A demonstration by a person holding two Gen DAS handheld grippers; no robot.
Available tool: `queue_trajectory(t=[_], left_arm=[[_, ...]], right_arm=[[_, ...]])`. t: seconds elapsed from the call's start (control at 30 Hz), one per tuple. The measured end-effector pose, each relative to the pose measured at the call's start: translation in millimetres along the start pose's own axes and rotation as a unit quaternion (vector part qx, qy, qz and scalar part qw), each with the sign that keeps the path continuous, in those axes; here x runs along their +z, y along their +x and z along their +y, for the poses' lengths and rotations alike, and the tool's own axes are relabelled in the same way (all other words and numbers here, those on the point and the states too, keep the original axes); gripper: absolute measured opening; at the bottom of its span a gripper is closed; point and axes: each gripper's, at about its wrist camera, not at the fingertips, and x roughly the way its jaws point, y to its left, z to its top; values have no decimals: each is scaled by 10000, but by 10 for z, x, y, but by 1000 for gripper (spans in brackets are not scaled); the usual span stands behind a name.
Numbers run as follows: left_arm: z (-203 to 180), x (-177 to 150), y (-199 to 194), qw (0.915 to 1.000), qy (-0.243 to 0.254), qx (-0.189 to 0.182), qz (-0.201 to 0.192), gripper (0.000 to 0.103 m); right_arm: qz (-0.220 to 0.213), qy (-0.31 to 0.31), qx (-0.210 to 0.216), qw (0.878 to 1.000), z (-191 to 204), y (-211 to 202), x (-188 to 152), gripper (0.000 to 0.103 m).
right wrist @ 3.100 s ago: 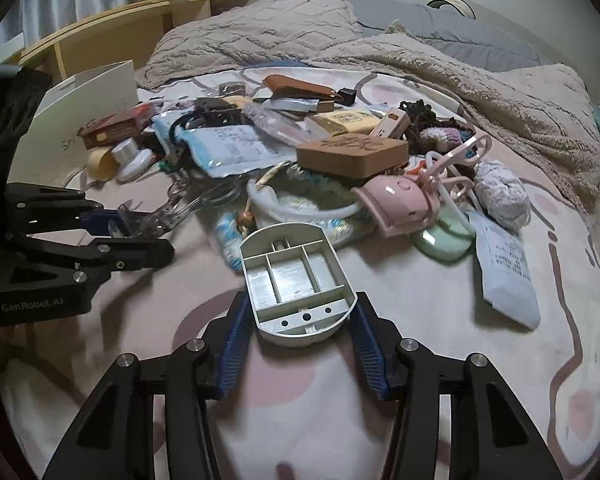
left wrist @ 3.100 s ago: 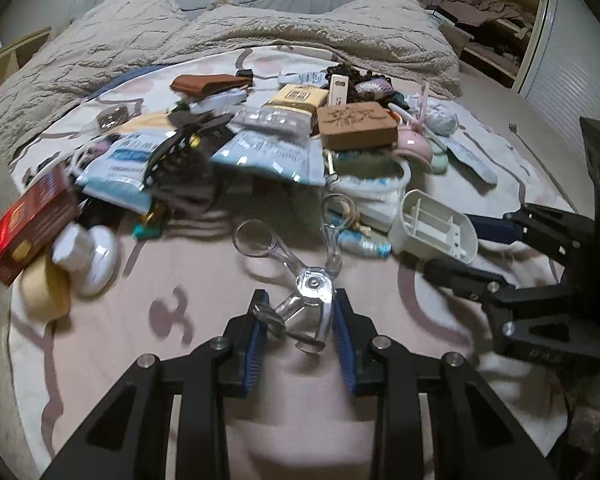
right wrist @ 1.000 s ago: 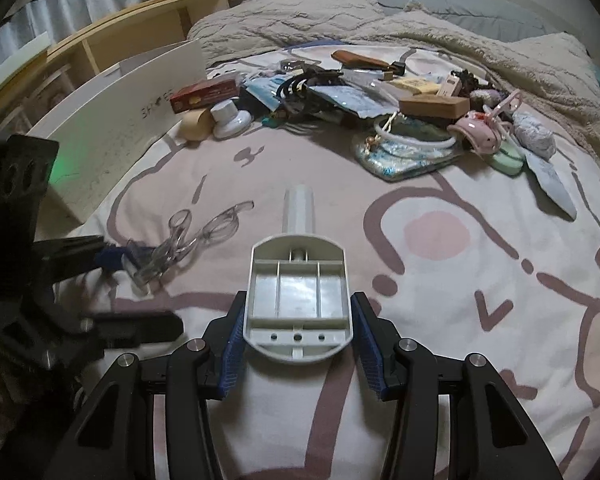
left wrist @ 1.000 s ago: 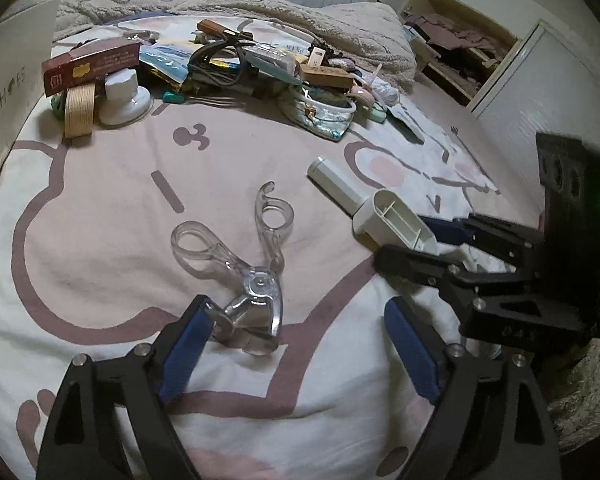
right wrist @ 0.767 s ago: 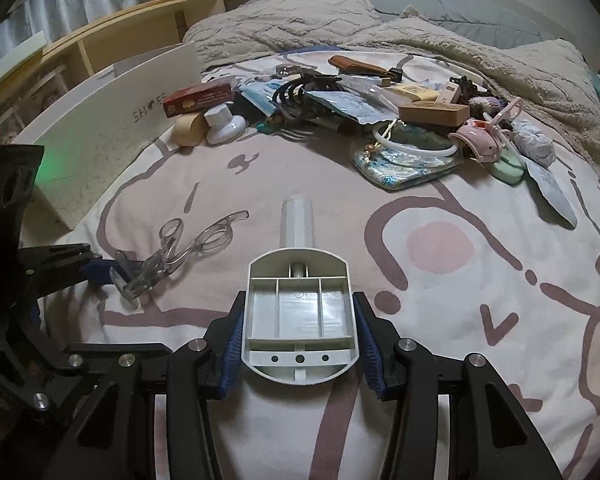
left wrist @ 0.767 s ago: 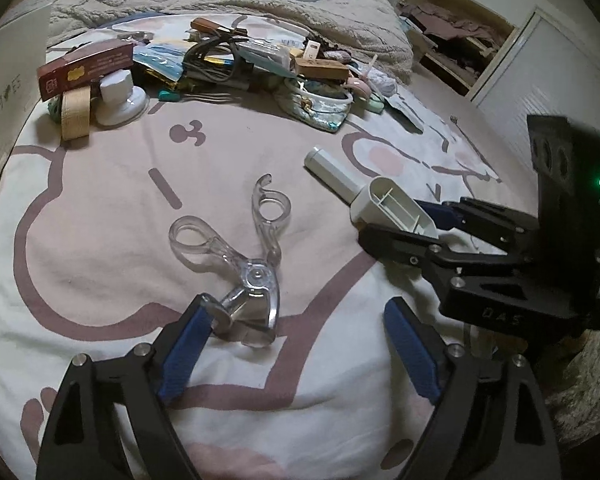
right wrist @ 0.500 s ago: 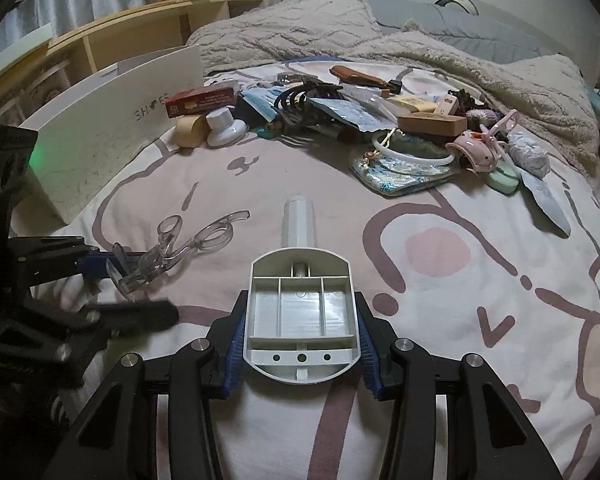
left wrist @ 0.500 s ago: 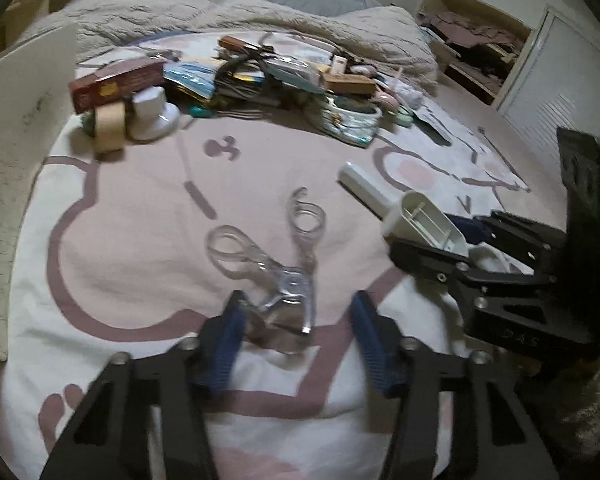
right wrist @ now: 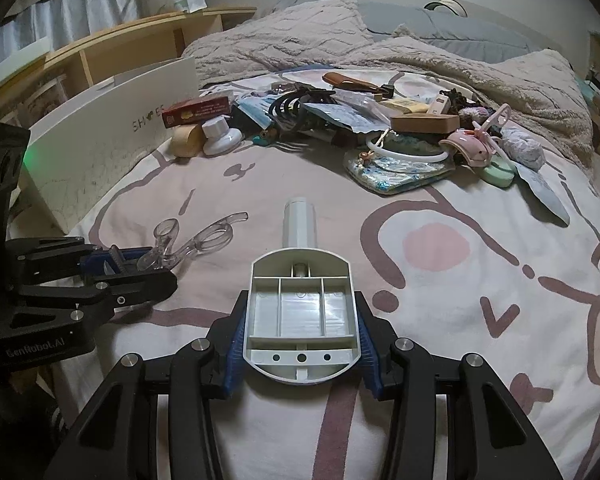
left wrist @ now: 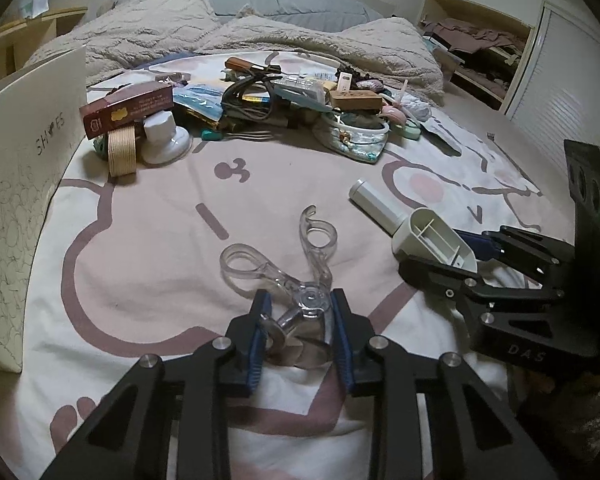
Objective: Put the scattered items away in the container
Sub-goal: 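Lift the soap dish and the scissors off the bed with both tools, then carry the soap dish and scissors with both tools over the white box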
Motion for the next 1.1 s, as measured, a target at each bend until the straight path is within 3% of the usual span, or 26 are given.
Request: queue_trajectory(t=[0.63,1.1], left_arm=[[36,215,-347,9987,-192,103,-450,29],[371,886,-847,9928,13,675,-986,29]], right_arm=[[-238,207,52,9995,-12,-194,248,47],[-493,-159,54,9986,186,-332,900,47]])
